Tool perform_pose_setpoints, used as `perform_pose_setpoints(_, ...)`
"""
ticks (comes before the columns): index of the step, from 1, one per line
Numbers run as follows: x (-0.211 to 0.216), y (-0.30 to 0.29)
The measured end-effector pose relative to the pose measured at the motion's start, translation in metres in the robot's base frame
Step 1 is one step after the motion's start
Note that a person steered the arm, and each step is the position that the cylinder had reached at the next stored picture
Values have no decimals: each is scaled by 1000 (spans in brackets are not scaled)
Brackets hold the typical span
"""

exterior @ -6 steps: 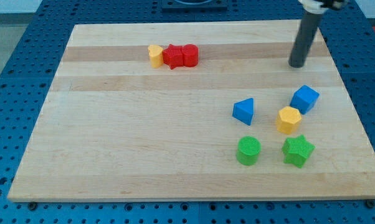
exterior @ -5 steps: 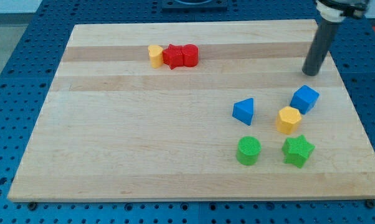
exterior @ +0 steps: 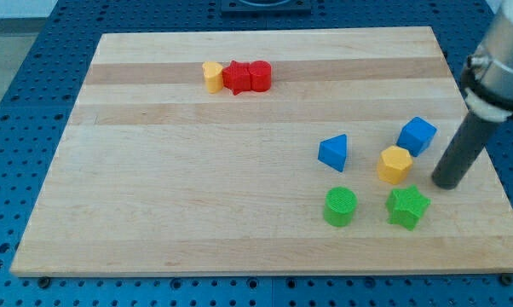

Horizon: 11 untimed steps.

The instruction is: Move the yellow hexagon to the line of blocks

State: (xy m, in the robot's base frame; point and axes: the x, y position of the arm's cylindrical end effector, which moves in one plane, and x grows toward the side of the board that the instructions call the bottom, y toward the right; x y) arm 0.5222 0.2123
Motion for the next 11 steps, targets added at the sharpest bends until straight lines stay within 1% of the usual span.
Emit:
perform_pose_setpoints(1,5,-37)
perform_pose_setpoints(2,2,-51)
perform_pose_setpoints(3,-11,-51)
perform_pose_setpoints(9,-138,-52)
perform_pose_setpoints(11,-146,-80)
